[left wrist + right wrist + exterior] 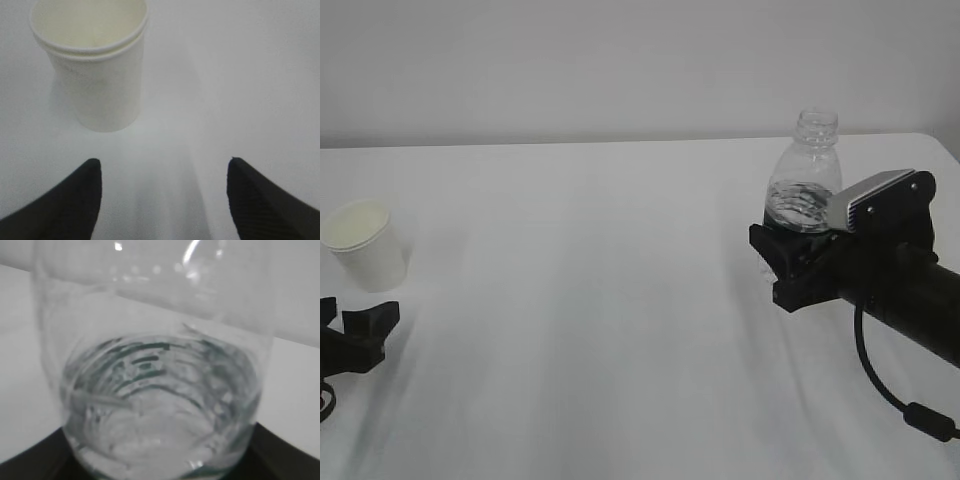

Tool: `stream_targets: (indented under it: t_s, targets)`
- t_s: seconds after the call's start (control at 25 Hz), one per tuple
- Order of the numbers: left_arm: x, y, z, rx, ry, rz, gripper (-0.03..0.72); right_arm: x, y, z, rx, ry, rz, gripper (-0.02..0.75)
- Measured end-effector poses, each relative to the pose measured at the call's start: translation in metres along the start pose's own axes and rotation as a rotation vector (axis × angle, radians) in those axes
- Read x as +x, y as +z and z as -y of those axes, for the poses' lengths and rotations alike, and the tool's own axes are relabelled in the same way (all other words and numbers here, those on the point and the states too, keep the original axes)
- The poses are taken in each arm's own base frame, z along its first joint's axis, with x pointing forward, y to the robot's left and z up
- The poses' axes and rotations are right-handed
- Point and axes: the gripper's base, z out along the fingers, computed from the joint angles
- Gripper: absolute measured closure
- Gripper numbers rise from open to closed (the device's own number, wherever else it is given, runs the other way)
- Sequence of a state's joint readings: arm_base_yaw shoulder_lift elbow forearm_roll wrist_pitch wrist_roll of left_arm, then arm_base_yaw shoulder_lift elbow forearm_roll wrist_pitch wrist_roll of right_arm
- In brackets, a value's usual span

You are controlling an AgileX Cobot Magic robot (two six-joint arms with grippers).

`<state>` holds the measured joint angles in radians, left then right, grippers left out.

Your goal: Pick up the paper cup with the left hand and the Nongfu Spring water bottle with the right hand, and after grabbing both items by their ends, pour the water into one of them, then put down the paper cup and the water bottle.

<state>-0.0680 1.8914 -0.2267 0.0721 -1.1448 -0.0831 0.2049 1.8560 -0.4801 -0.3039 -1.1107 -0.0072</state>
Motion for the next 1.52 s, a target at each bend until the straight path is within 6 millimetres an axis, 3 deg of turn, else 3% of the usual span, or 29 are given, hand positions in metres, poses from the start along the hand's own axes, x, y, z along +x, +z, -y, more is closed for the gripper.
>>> stream_targets:
  t_s: [0.36,0.72,1.24,1.52]
  targets:
    - [-0.008,0.004,-0.026,0.027,0.023,0.035,0.132,0.0,0.0,0.0,0.0,0.0,0.0,0.265]
    - [-0.024,0.021,-0.031,0.107,0.084,0.101,0.152,0.0,0.0,0.0,-0.004,-0.002,0.0,0.265]
    - [-0.013,0.032,-0.038,0.06,0.042,0.064,0.15,0.0,0.0,0.0,-0.005,-0.002,0.0,0.265]
    - [-0.009,0.034,-0.043,0.008,0.011,0.053,0.065,0.0,0.0,-0.001,-0.007,-0.003,0.0,0.265]
